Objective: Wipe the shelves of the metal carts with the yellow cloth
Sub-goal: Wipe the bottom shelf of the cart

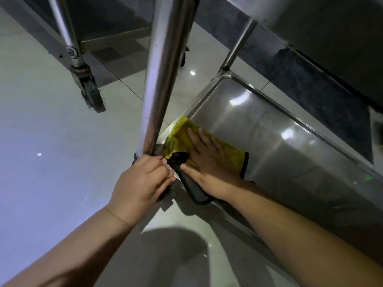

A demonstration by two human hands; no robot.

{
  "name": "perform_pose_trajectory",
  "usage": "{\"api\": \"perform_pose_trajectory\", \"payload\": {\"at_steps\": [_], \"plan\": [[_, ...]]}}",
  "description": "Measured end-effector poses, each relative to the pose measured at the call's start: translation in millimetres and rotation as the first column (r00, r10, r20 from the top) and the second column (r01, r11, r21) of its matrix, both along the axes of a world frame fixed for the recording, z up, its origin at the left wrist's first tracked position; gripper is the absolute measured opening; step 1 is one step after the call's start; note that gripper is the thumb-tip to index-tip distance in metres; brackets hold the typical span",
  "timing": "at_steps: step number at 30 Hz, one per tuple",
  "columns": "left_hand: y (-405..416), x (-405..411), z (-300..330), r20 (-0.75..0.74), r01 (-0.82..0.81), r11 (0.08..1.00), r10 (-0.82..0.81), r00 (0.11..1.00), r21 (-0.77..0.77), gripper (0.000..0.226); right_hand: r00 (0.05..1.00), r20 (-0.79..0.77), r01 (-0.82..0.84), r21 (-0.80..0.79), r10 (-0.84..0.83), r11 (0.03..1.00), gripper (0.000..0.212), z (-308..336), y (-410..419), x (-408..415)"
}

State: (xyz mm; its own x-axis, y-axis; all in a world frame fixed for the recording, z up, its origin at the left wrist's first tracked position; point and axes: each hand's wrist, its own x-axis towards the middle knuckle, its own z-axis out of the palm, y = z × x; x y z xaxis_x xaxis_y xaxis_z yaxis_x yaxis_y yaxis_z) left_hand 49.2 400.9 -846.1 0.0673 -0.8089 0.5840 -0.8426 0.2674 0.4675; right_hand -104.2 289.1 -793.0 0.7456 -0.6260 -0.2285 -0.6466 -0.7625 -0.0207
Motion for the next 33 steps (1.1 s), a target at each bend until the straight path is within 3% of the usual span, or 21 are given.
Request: {"api": "perform_pose_trajectory", "payload": {"at_steps": [7, 10, 16, 20, 24, 28, 33], "plan": [[5.2, -7.3, 2.5, 0.020, -0.016, 1.000, 0.016, 1.000, 0.026, 0.020, 0.997, 0.044, 0.067, 0.010, -0.068, 0.998, 0.074, 4.2, 23.2, -111.3], [8.0, -15.1, 5.8, 0.022, -0.051, 0.997, 0.050, 0.999, 0.058, 0.029, 0.980, 0.100, 0.176, -0.014, -0.173, 0.984, 0.075, 1.0, 35.7, -182.8], [14.6, -30.7, 5.3, -0.053, -0.066, 0.996, 0.069, 0.996, 0.052, 0.036, 0.954, 0.023, 0.301, -0.027, -0.300, 0.953, 0.077, -2.7, 48.9, -257.8], [12.5, -33.7, 2.6, -0.069, -0.083, 0.996, 0.086, 0.994, 0.033, 0.035, 0.977, 0.022, 0.214, -0.126, -0.213, 0.969, 0.073, 1.5, 37.1, -199.4], [9.8, -30.2, -3.3, -0.089, -0.068, 0.998, 0.069, 0.994, 0.010, 0.022, 0.984, 0.036, 0.176, -0.031, -0.175, 0.984, 0.083, 3.8, 7.3, -92.8], [7.5, -26.8, -6.4, -0.077, -0.055, 0.998, 0.057, 0.995, 0.020, 0.021, 0.987, 0.039, 0.158, -0.053, -0.156, 0.986, 0.064, -3.5, -24.0, -4.0], [4.6, -14.7, -7.0, -0.031, -0.033, 0.999, 0.034, 0.999, 0.038, 0.022, 0.986, 0.083, 0.148, -0.075, -0.142, 0.986, 0.062, -7.5, -36.8, 18.3]]}}
